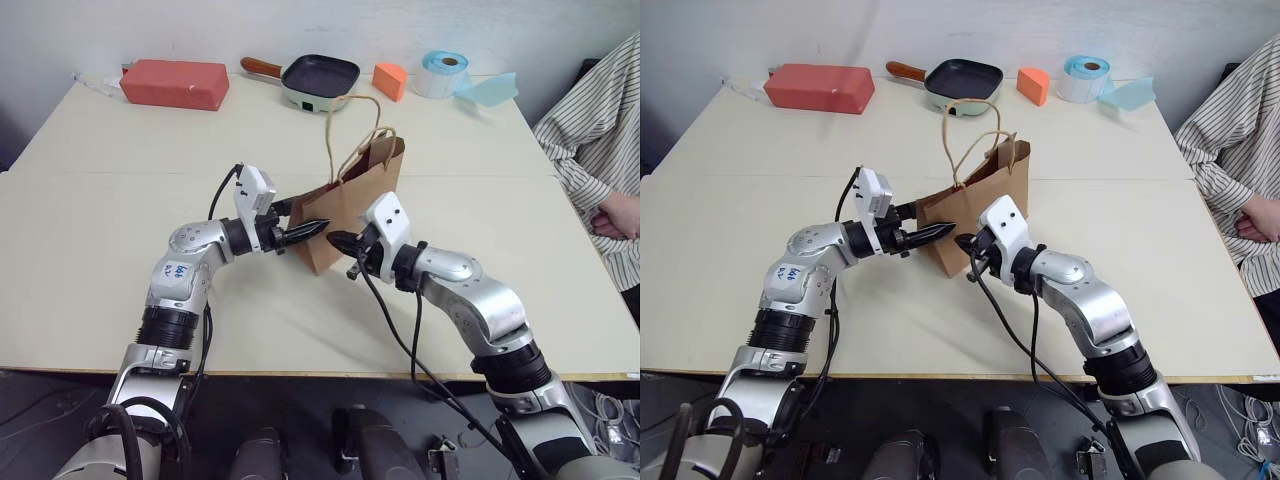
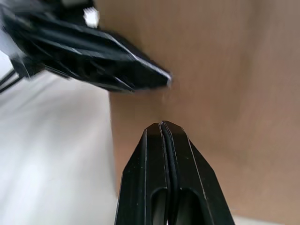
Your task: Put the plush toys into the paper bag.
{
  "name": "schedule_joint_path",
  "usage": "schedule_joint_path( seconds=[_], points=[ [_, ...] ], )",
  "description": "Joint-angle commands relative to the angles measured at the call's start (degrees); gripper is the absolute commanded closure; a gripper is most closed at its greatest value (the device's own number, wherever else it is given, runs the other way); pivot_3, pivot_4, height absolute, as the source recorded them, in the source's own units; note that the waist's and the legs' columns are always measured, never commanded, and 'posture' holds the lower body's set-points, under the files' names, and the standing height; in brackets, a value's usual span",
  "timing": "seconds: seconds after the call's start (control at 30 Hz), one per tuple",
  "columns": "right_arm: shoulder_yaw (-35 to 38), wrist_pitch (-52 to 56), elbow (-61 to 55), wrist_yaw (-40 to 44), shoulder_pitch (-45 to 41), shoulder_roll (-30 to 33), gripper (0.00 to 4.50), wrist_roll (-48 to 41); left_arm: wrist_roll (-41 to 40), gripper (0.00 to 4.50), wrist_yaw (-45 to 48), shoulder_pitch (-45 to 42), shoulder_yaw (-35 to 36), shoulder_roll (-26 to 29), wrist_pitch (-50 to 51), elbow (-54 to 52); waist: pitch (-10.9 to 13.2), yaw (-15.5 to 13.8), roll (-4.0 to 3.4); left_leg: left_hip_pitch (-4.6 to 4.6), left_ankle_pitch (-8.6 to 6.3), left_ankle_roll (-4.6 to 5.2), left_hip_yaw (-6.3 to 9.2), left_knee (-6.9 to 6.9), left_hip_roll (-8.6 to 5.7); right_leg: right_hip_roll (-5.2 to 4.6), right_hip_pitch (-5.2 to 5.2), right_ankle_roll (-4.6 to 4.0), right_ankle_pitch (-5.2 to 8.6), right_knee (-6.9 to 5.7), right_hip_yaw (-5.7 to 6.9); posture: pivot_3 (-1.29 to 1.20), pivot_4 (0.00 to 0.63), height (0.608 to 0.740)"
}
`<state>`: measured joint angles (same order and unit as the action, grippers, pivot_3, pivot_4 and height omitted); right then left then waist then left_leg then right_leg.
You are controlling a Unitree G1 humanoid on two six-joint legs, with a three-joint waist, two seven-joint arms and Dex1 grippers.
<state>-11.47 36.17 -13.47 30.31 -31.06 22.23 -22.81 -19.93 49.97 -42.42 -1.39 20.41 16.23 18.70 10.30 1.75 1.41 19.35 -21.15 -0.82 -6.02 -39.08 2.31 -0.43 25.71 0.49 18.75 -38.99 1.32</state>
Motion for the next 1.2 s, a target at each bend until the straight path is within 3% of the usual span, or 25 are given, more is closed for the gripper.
schedule_joint_path(
  seconds=[0.03,0.1,0.17,0.3,0.43,0.53,0.63,0.7,0.8,0.93,1.1,1.2],
  points=[
    [4.9,-0.4,-7.6,2.4,2.5,2.5,4.5,-2.8,0.2,3.14,1.4,-2.9,0.7,-0.6,-3.0,2.1,0.0,-0.1,0.0,0.01,0.0,0.0,0.0,0.0,0.0,0.0,0.0,0.0,0.0,0.01,0.0,0.0,0.15,0.74],
    [8.7,-0.1,-13.4,5.2,6.3,6.3,4.5,-5.4,-1.4,3.8,5.1,-3.9,1.3,-0.1,-3.5,2.6,0.0,-0.2,0.0,0.05,0.0,0.01,0.01,0.01,-0.02,-0.01,0.0,0.0,0.0,0.03,0.01,0.0,0.15,0.74],
    [17.3,2.4,-21.1,10.7,12.9,13.4,4.5,-12.2,-4.8,4.44,13.3,-5.1,1.5,2.4,-0.9,1.8,0.0,-0.4,-0.01,0.09,-0.01,0.02,0.03,0.06,-0.02,-0.01,0.0,0.0,0.0,0.03,0.04,0.0,0.15,0.74],
    [44.7,9.7,-28.9,26.0,28.3,28.2,3.53,-33.2,-8.5,4.5,27.3,-8.5,0.3,7.9,4.6,1.7,0.0,-0.5,-0.05,0.18,-0.02,0.02,0.21,0.11,-0.04,0.01,-0.08,0.0,0.0,0.13,0.24,0.0,0.15,0.74],
    [64.8,15.5,-24.9,31.6,37.8,34.3,2.18,-41.3,-7.8,4.5,37.2,-9.2,-2.8,10.0,4.0,1.8,0.0,-0.1,-0.03,-0.16,-0.02,0.02,0.25,0.07,-0.07,0.02,-0.41,0.01,0.0,0.25,0.2,0.0,0.15,0.74],
    [70.6,15.9,-21.8,32.3,41.7,34.9,1.15,-41.1,-4.6,4.5,40.7,-9.5,-4.9,9.1,-1.8,5.7,0.0,0.0,-0.01,-0.37,-0.02,0.01,0.24,0.15,-0.08,0.07,-0.91,0.01,0.0,0.31,0.12,0.0,0.15,0.74],
    [69.6,12.5,-21.8,34.2,45.4,34.3,0.08,-36.6,-0.9,4.5,38.1,-11.0,-5.8,6.0,-11.4,13.6,0.0,-0.1,0.0,-0.6,-0.03,0.01,0.23,0.24,-0.1,0.07,-1.1,0.05,0.02,0.38,0.03,0.0,0.15,0.74],
    [67.7,10.6,-21.7,34.3,46.0,34.1,0.03,-34.7,1.0,4.5,37.2,-11.7,-6.2,5.3,-14.7,17.0,0.1,-0.1,0.02,-0.64,-0.03,0.02,0.25,0.23,-0.11,0.1,-1.07,0.1,0.04,0.41,0.03,0.0,0.15,0.74],
    [64.3,8.2,-21.0,34.0,44.6,34.3,0.0,-33.2,2.4,3.86,37.1,-11.3,-6.4,7.2,-13.1,16.7,0.1,-0.1,0.05,-0.75,-0.04,0.02,0.24,0.25,-0.1,0.1,-1.04,0.12,0.04,0.45,0.03,0.0,0.15,0.74],
    [60.6,6.7,-18.1,34.7,41.0,36.1,0.0,-32.9,-0.8,2.66,34.8,-6.0,-1.6,15.3,-3.3,5.1,0.1,0.1,0.05,-0.83,-0.04,0.0,0.19,0.39,-0.08,0.08,-0.99,0.12,0.04,0.4,0.0,0.0,0.15,0.74],
    [57.8,4.2,-10.2,41.3,37.4,41.8,0.0,-29.6,-15.2,1.17,31.9,6.8,13.4,32.9,22.1,-18.6,0.2,1.0,0.14,-0.9,0.0,-0.07,0.22,0.66,-0.05,0.08,-0.83,0.07,0.06,0.35,-0.11,0.0,0.15,0.74],
    [55.2,4.3,-4.7,44.2,33.4,44.6,0.0,-30.1,-22.2,0.17,30.8,13.1,24.1,41.5,32.5,-26.2,0.2,0.6,0.16,-0.89,-0.01,-0.05,0.27,0.66,-0.07,0.02,-0.89,0.05,0.08,0.45,-0.09,0.0,0.15,0.74]
  ],
)
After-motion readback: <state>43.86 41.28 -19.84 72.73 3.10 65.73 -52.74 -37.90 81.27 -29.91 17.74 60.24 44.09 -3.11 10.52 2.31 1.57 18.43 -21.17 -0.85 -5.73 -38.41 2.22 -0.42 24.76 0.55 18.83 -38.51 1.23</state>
